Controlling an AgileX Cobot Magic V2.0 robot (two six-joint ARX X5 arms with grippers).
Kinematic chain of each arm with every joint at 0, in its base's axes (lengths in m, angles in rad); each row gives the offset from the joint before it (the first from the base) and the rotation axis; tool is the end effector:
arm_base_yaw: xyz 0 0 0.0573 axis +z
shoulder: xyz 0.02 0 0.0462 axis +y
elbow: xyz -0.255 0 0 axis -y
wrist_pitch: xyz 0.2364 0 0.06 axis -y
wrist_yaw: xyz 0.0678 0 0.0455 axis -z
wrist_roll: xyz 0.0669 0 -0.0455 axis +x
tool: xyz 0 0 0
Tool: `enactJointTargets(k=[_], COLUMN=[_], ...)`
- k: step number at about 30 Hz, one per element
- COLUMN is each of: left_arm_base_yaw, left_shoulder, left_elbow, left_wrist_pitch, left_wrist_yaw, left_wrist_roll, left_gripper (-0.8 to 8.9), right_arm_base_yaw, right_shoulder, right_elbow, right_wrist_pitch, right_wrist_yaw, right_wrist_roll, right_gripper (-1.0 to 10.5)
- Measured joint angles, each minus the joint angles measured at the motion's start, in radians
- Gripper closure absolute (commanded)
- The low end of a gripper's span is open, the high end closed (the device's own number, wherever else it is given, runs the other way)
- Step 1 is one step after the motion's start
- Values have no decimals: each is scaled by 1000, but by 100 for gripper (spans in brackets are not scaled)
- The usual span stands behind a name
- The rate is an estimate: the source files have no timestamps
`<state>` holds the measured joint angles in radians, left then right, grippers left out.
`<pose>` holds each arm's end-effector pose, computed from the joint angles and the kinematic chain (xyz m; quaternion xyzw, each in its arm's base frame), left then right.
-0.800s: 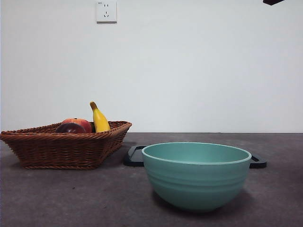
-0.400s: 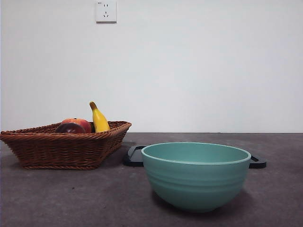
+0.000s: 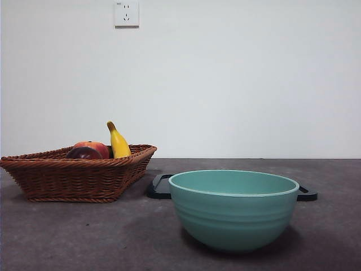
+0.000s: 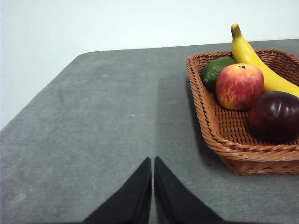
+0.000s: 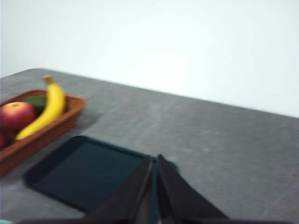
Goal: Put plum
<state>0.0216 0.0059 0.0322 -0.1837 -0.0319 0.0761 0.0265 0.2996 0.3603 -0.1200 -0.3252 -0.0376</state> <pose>0.1327 0.0050 0.1501 0.0383 0.0796 0.0237 0.9958 0.1390 0.0251 0.2452 -0.0141 0.0260 0.1754 0.9841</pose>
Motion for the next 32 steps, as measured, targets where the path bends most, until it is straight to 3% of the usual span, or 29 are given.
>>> enactJointTargets(k=[11,32], left_arm_base_yaw=[0,0], left_shoulder=[0,0], left_elbow=[0,0], left_wrist_pitch=[0,0], left_wrist_yaw=[0,0], left_wrist_roll=[0,0], left_gripper=[807,807], right_arm_base_yaw=[-6,-7], right_shoulder=[-198,-295], right_elbow=[-206,-344], right_wrist_pitch=[63,-10], right_wrist_yaw=[166,172], right_wrist_roll=[0,1], right_gripper=[941,941])
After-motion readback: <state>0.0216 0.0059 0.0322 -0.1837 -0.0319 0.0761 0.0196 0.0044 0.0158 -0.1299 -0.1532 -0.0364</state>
